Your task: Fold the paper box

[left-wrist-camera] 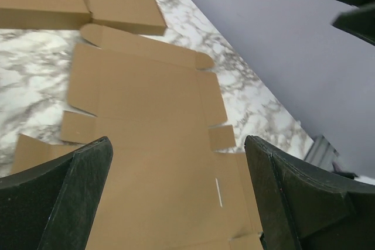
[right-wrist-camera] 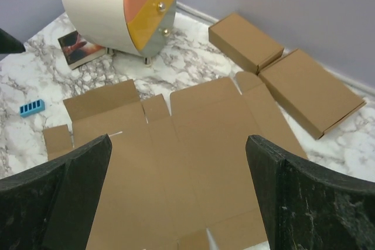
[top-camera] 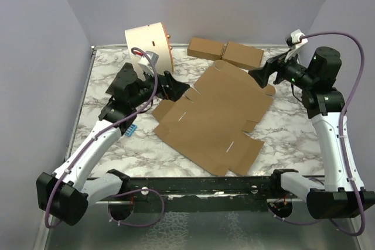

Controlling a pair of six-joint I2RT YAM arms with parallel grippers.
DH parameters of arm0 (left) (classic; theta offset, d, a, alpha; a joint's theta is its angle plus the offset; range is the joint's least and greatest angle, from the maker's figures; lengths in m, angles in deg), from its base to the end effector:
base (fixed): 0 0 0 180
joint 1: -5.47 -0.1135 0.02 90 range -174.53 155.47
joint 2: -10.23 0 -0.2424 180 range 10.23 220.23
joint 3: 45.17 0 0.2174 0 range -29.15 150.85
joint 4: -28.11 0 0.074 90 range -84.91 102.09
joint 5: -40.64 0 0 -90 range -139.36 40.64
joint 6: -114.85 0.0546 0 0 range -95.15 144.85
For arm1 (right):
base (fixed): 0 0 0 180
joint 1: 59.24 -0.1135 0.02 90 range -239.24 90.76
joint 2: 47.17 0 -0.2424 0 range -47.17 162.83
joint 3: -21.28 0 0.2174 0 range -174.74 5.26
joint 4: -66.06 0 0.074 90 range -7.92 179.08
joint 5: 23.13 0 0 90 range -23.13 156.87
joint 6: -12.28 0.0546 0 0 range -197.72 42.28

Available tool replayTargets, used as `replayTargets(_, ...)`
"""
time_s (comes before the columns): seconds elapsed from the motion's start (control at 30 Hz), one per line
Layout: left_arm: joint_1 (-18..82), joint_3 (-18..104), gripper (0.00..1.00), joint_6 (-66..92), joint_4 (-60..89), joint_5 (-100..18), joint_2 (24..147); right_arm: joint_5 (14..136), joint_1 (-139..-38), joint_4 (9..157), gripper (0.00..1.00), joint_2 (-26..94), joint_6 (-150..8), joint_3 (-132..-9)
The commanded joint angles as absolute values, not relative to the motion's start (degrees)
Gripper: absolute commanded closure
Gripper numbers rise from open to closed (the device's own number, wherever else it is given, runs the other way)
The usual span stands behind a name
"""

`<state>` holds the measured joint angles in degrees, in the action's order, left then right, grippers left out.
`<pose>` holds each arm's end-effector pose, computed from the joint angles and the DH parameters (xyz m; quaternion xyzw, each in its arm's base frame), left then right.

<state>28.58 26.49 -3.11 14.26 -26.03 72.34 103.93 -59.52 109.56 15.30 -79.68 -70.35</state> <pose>0.2167 -0.1160 0.3545 0.1070 0.7232 -0.4209 0.5371 0.2116 0.0339 0.4053 -0.2095 0.7449 0.2425 0.5851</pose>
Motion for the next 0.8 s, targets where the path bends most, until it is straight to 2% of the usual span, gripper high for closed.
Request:
replayTargets(0.0, 33.96, 22.83, 0.01, -5.19, 21.76, -27.24, 70.32, 100.07, -60.67, 106.91, 0.01, 15.18, -76.49, -66.73)
replayTargets(0.43, 40.87, 9.64, 0.01, -10.26, 36.03, -31.27, 67.32, 101.65, -60.59, 102.15, 0.01, 14.98, -72.31, -56.99)
replayTargets(0.5, 41.10, 7.43, 0.01, -10.80, 37.87, -32.30, 66.41, 104.43, -60.47, 100.74, 0.01, 14.80, -74.31, -54.82)
replayTargets(0.63, 41.33, 3.97, 0.01, -11.78, 40.14, -34.03, 65.00, 117.55, -60.32, 99.34, 0.01, 14.57, -84.10, -49.93)
replayTargets(0.77, 41.42, 0.90, 0.01, -12.75, 41.26, -36.76, 63.73, 121.66, -59.41, 96.69, 0.01, 14.49, -83.35, -46.06)
